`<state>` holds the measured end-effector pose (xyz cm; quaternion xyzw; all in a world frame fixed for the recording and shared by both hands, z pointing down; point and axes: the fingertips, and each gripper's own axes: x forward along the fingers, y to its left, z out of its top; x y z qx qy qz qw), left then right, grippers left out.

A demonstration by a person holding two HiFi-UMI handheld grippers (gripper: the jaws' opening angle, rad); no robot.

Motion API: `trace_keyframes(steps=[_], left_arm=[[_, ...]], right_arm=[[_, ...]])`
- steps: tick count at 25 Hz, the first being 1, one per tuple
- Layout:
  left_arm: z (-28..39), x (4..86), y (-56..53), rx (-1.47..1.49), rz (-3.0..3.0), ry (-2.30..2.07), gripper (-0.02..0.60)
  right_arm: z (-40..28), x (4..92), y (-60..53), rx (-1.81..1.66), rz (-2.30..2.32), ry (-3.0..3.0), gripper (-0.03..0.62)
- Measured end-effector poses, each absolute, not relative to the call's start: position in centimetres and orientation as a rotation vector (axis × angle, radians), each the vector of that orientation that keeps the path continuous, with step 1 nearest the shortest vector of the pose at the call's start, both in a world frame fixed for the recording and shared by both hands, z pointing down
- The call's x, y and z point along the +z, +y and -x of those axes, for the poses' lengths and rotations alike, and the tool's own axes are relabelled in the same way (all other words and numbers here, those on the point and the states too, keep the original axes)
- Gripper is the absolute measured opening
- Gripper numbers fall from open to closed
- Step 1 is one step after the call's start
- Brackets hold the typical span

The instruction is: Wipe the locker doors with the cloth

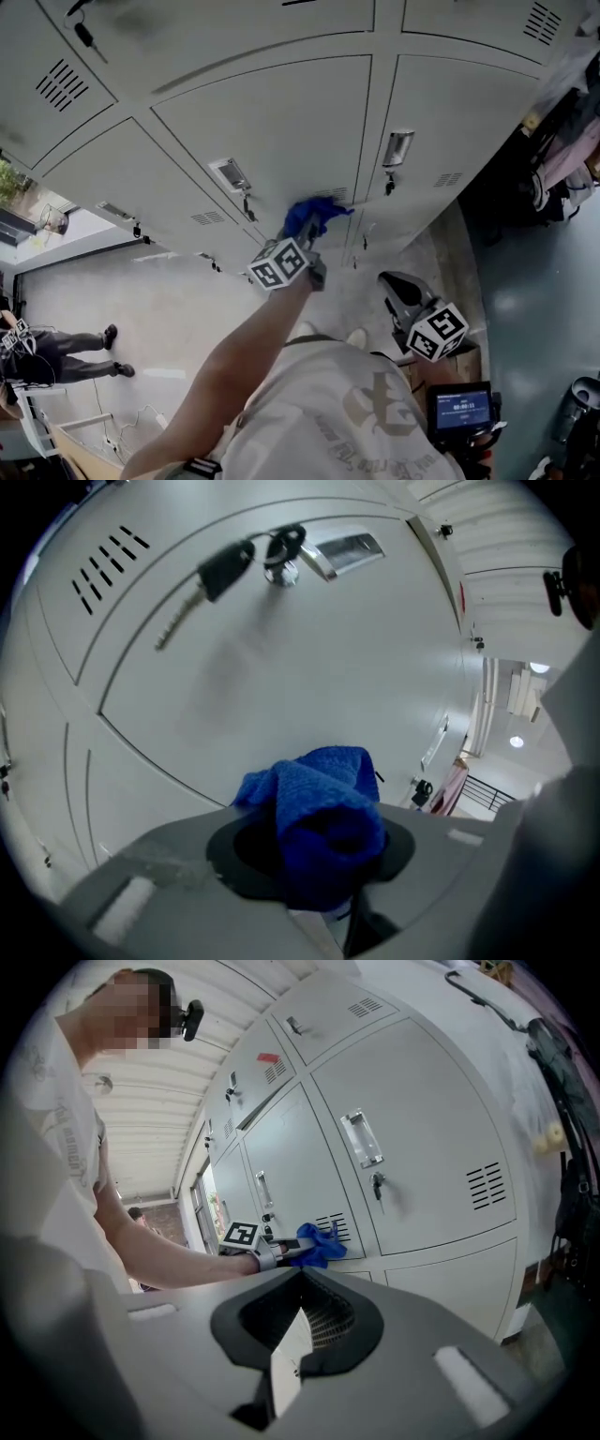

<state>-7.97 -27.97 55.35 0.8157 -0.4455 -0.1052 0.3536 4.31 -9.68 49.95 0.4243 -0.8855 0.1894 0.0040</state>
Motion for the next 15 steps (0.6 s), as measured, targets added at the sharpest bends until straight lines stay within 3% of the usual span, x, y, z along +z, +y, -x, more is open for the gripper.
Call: trace_keyframes(steps=[10,15], left_arm=[[16.2,54.7,-28.0,-0.286,-2.077,-1.325,0.146],[19.7,53.8,-27.9,-0.048,-2.217,-1.510,0.146]], right_arm=[[0.3,50.1,-10.6,0.595,-1.203,-2.798,0.003],[2.3,50.2,-10.9,0.598,-1.170,-2.802,0.003]])
